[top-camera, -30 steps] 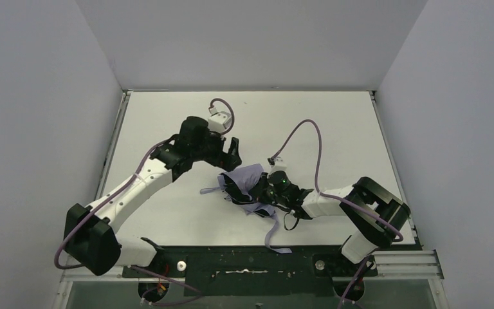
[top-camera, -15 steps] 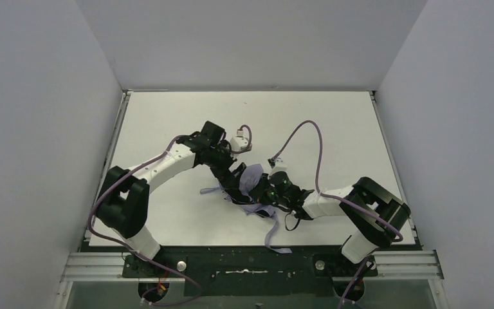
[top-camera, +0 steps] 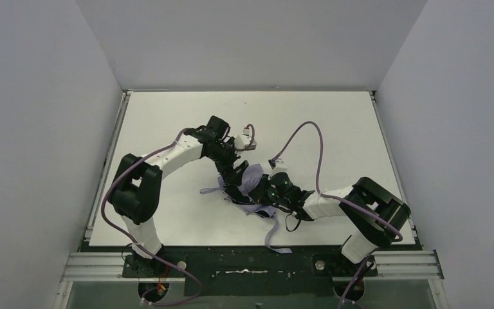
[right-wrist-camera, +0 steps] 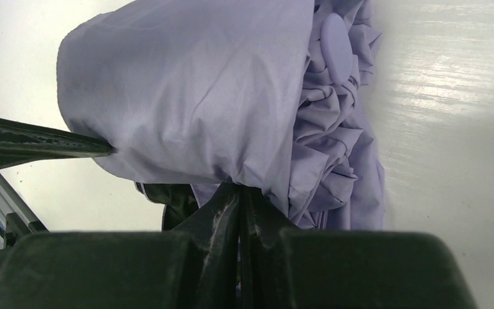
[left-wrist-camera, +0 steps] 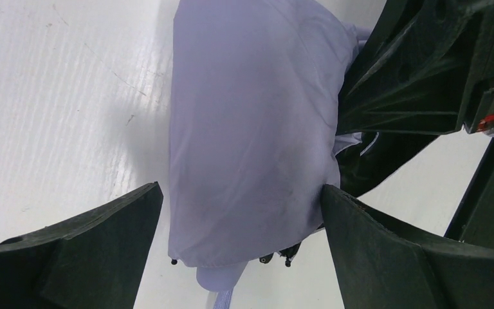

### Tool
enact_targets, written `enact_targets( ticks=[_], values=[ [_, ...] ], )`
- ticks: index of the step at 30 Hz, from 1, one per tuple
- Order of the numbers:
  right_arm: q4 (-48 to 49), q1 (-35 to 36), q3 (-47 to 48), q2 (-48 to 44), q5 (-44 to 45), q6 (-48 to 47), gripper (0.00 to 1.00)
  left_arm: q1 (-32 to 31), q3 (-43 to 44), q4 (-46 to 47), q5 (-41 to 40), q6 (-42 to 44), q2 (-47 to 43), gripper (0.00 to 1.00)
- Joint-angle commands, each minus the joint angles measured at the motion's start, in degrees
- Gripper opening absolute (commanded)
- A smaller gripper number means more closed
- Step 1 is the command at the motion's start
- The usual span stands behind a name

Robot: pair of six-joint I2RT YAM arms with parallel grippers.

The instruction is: Put away the umbrella

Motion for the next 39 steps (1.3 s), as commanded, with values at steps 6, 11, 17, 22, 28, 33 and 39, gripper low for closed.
enact_targets(
  ticks=[6, 11, 17, 22, 28, 33, 39],
  values=[
    [-6.7, 0.0, -1.4, 1.3, -0.7, -1.3, 0.00, 1.1, 1.6, -4.9, 5.4, 5.6, 1.8, 0.93],
    [-7.0, 0.0, -1.2, 0.9, -0.8, -1.2, 0.00, 1.0, 1.9, -6.2, 4.8, 5.1, 2.6, 0.94],
    [-8.1, -1.4, -4.1, -1.9, 1.2, 0.4, 0.00, -2.4, 2.7, -5.5, 1.7, 4.2, 3.5, 0.94],
    [-8.3, -3.2, -6.0, -3.6, 0.9, 0.5, 0.00, -4.4, 3.1, -1.3, 1.7, 1.1, 5.3, 0.94],
    [-9.7, -3.8, -7.0, -6.1, 0.7, 0.0, 0.00, -5.5, 2.4, 2.3, 0.3, -0.4, 6.9, 0.94],
    [-9.6, -4.6, -7.9, -7.3, 0.2, 0.7, 0.00, -6.3, -0.6, 5.7, -0.8, -1.4, 7.2, 0.94],
    [-9.3, -5.1, -8.2, -8.7, -0.5, 1.6, 0.00, -9.2, -2.8, 7.2, -3.0, -1.1, 8.4, 0.93]
  ],
)
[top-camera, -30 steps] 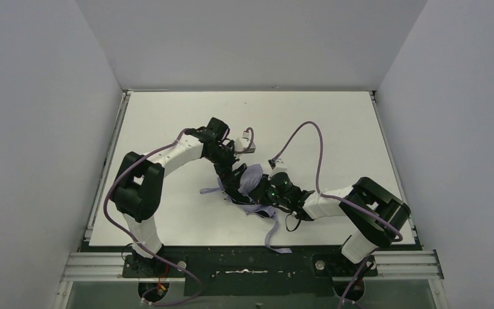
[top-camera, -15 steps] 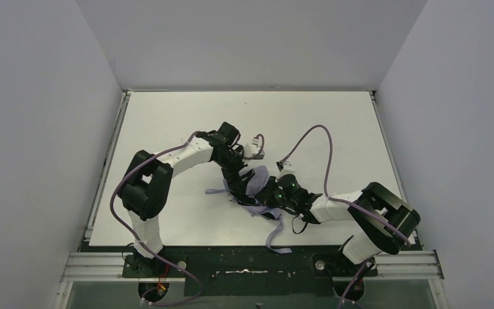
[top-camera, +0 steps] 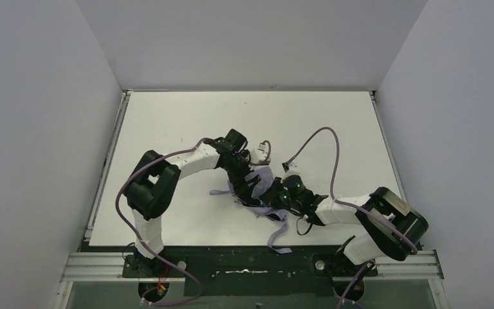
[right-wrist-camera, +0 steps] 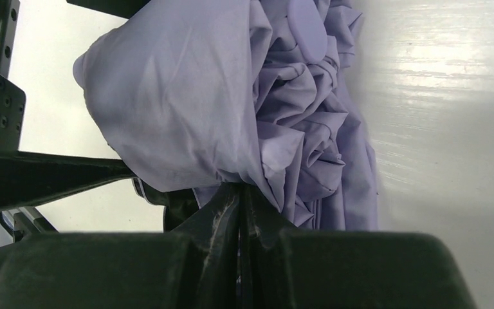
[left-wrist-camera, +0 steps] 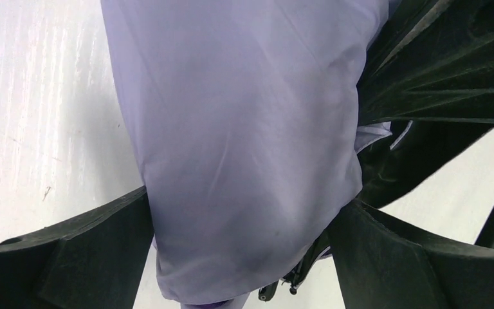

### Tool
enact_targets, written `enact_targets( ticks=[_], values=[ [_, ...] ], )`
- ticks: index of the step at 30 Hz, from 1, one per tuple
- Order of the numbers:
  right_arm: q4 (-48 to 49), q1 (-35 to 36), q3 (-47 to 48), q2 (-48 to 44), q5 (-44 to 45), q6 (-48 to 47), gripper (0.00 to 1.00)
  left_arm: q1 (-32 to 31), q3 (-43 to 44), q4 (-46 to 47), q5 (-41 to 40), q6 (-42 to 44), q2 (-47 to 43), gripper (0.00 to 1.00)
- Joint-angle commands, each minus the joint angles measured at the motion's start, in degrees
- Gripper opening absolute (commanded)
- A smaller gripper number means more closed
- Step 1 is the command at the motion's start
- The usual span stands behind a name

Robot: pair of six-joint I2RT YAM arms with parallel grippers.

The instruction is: Put away the umbrella

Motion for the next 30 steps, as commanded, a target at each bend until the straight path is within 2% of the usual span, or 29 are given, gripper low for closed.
enact_targets(
  ticks=[1, 4, 10, 13, 15, 21, 26, 30],
  values=[
    [-6.2, -0.6, -1.6, -0.9, 1.3, -0.3, 0.00, -2.6, -1.7, 2.3, -1.1, -0.2, 2.1, 0.92],
    [-6.3, -0.9, -1.8, -1.5, 1.1, 0.1, 0.00, -3.1, -1.7, 2.3, -1.4, 0.1, 2.6, 0.81],
    [-6.6, -1.4, -2.8, -4.3, 1.2, 0.8, 0.00, -3.4, -1.6, 2.6, -2.6, 1.1, 2.2, 0.49],
    [-7.2, -1.6, -2.9, -5.8, 0.6, 0.6, 0.00, -4.3, -1.8, 3.1, -5.2, 2.2, 1.7, 0.37],
    [-7.8, -1.6, -2.8, -7.0, -0.5, 0.0, 0.00, -5.0, -2.3, 4.0, -6.7, 2.7, 1.3, 0.32],
    [-15.1, -1.6, -3.4, -12.6, -2.9, -0.8, 0.10, -5.6, -1.7, 4.7, -9.5, 3.5, 0.8, 0.15],
    [-23.5, -1.6, -5.4, -19.4, -1.9, 0.2, 0.11, -5.6, 0.9, 3.8, -12.5, 4.9, 1.3, 0.04],
    [-26.4, -1.5, -6.7, -21.2, -3.5, 1.1, 0.11, -5.6, 2.5, 3.1, -13.8, 5.9, 2.0, 0.01]
  ],
)
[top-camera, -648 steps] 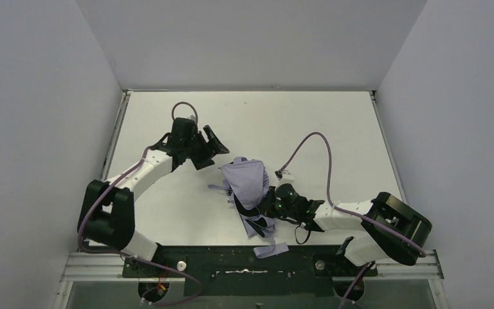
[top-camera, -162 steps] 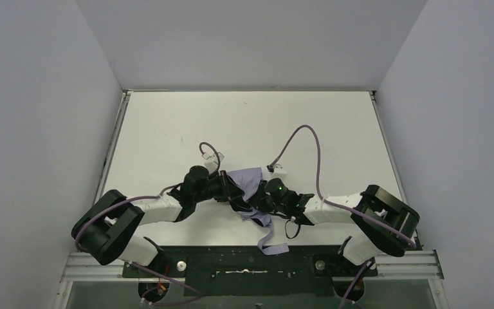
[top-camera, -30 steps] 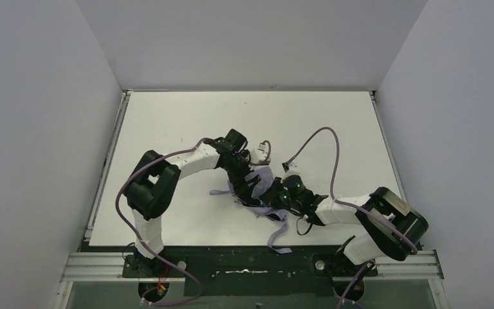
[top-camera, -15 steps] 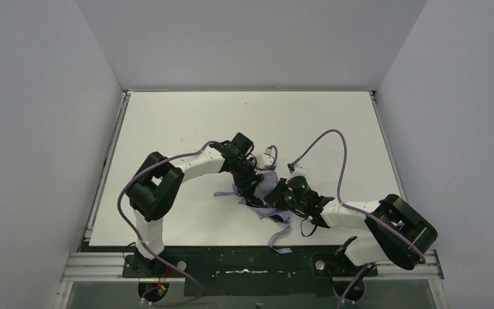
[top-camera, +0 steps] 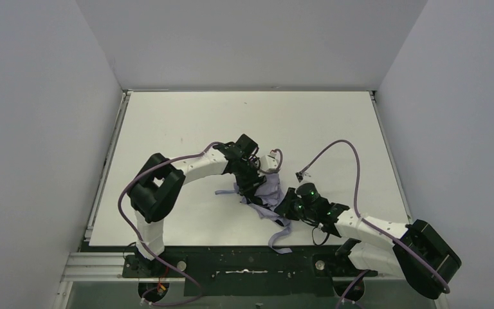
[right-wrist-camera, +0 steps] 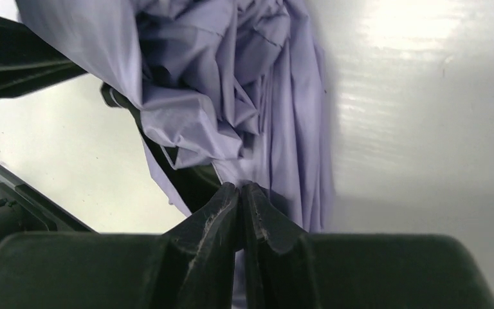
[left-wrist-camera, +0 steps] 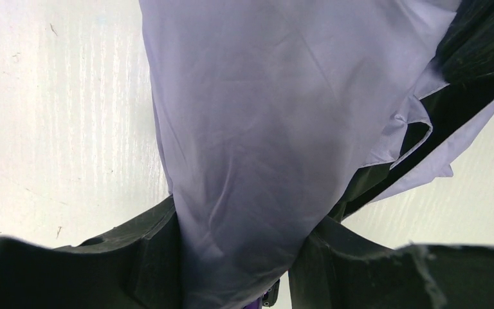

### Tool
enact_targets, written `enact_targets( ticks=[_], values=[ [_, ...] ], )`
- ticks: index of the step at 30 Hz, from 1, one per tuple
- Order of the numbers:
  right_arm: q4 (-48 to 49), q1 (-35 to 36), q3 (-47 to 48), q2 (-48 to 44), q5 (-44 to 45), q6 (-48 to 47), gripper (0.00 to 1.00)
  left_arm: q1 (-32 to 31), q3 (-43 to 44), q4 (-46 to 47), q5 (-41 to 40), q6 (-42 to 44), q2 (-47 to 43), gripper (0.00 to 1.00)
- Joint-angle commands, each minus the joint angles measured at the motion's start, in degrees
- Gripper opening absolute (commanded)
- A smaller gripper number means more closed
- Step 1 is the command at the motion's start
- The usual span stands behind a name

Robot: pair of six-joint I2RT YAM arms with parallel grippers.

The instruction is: Put away the umbrella

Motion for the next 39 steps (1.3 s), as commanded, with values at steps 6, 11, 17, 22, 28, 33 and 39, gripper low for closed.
enact_targets(
  ticks=[6, 11, 17, 22, 28, 33, 39],
  values=[
    [-10.8, 0.5, -0.4, -1.4, -6.3, 0.1, 0.12, -0.6, 2.7, 0.0, -8.2, 4.1, 1.8, 0.00],
    [-23.9, 1.8, 2.6, -8.9, -4.4, -0.3, 0.15, -1.6, 2.3, 0.9, -10.9, 6.6, 1.4, 0.00],
    [-37.2, 0.6, 12.2, -21.4, 6.2, -3.0, 0.33, -2.9, 0.1, 2.9, -14.4, 8.6, 0.2, 0.00],
    [-39.1, -6.8, 21.6, -17.5, 11.0, -11.0, 0.44, -4.9, -3.6, 7.7, -18.3, 10.3, -1.9, 0.00],
    [-29.9, -20.2, 27.8, -9.8, 8.9, -18.2, 0.55, -9.0, -6.6, 12.7, -27.4, 13.6, -1.7, 0.00],
    [-15.5, -28.5, 27.8, -5.1, 3.0, -24.0, 0.57, -12.3, -11.4, 20.2, -33.8, 16.4, -2.0, 0.00],
    [-26.2, -34.1, 41.5, 10.5, -22.3, -43.6, 0.75, -15.4, -15.5, 31.2, -40.6, 21.8, -0.9, 0.00]
  ],
)
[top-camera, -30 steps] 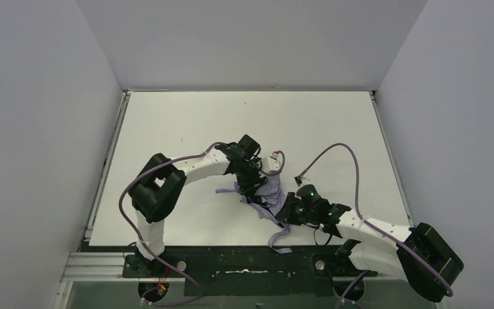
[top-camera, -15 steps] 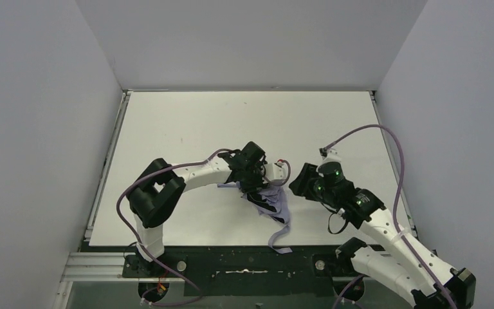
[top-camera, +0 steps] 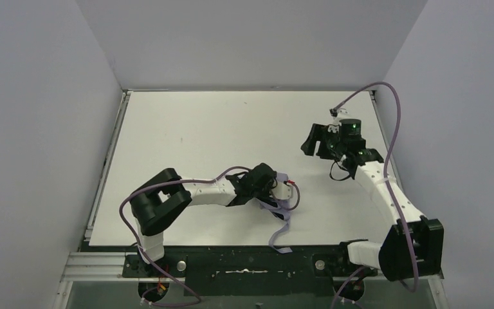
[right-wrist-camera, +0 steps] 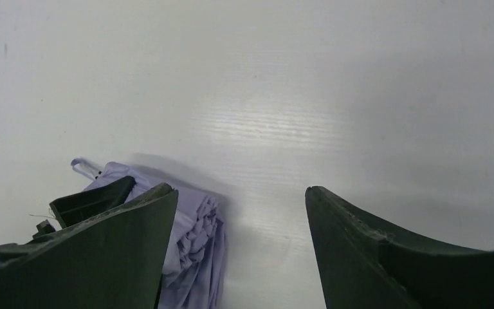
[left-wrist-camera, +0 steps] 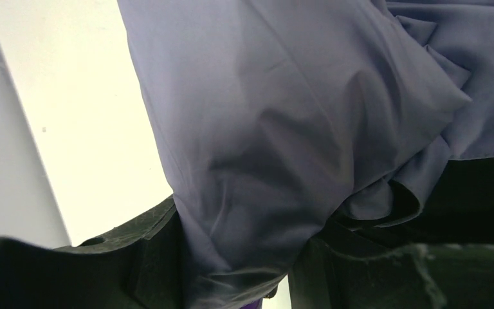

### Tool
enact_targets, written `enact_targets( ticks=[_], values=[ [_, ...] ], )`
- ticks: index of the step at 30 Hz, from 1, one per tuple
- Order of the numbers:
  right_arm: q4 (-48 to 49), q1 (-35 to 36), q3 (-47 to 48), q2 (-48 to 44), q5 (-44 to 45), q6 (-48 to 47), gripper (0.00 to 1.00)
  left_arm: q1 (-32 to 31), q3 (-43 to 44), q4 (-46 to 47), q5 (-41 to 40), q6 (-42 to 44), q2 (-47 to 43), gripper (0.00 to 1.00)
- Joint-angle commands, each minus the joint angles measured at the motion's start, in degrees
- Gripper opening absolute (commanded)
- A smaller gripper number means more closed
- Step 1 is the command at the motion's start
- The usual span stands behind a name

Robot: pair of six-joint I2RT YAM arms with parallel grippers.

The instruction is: Put away the umbrella

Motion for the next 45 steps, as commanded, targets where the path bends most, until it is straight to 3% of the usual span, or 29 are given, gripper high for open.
enact_targets(
  ticks=[1, 10, 15, 22, 31, 45],
  values=[
    [-2.5, -1.9, 10.4, 9.3, -18.9, -17.7, 0.75, -1.3, -3.3, 6.7, -7.1, 5.9, 2.8, 0.00],
    [-25.7, -0.8, 30.5, 29.9, -34.2, -43.2, 0.75, -3.3, -8.0, 16.5, -10.2, 13.2, 4.1, 0.00],
    [-35.8, 1.2, 38.4, 37.6, -38.7, -52.8, 0.76, -3.4, -9.7, 20.9, -11.2, 15.6, 4.8, 0.00],
    [-38.8, 7.9, 38.8, 42.4, -34.9, -56.7, 0.81, -3.4, -10.9, 22.9, -11.2, 16.7, 4.6, 0.00],
    [-43.0, 9.3, 36.6, 45.2, -33.4, -59.7, 0.82, -3.5, -11.3, 22.2, -9.9, 16.1, 3.9, 0.00],
    [-42.5, 10.2, 33.7, 49.9, -26.6, -56.4, 0.73, -3.3, -12.2, 25.6, -10.9, 14.7, 2.6, 0.00]
  ],
)
